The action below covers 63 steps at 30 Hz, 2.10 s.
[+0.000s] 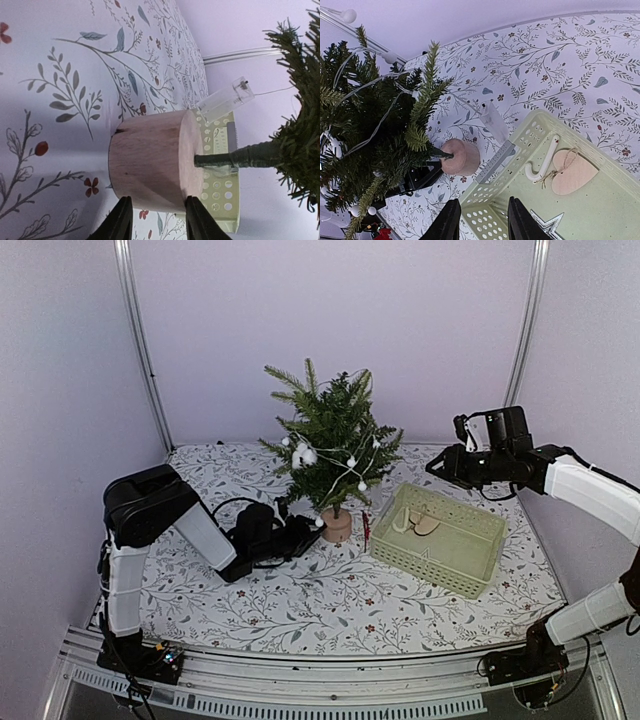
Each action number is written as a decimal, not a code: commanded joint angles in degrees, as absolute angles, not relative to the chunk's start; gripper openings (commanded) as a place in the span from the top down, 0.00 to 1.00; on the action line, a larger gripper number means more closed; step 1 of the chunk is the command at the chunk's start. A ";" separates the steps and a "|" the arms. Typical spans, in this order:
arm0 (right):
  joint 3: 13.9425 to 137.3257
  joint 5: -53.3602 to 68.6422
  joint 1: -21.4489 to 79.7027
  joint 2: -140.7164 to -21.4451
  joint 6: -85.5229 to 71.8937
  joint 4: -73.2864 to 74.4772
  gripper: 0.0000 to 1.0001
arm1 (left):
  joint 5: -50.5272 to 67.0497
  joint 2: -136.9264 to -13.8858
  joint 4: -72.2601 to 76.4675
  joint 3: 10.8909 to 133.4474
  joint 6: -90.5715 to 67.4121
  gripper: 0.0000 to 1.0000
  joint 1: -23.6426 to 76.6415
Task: Decorate the small christmas tree
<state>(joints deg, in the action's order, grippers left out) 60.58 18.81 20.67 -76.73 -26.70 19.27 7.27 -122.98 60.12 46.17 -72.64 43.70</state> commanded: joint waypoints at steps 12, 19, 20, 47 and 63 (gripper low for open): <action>60.78 18.81 19.81 -76.38 -26.24 18.90 0.65 | 7.93 -126.02 50.83 51.91 -70.23 0.81 40.40; 60.44 18.64 19.69 -76.17 -26.37 18.83 0.65 | 9.33 -128.00 47.91 55.16 -68.36 0.82 36.90; 60.47 18.76 19.64 -76.20 -26.37 18.82 0.65 | 9.59 -128.36 47.41 55.83 -68.00 0.82 36.43; 60.92 21.57 19.57 -78.00 -24.96 17.46 0.65 | 16.30 -129.29 48.15 62.06 -60.15 0.73 27.86; 60.48 22.85 19.53 -78.37 -24.89 16.35 0.65 | 3.72 -124.06 62.74 48.20 -77.26 0.65 39.97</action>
<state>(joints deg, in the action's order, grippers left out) 60.58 21.80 19.81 -78.15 -25.61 17.72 7.81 -124.81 56.90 49.43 -71.75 35.42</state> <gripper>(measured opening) 0.351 0.346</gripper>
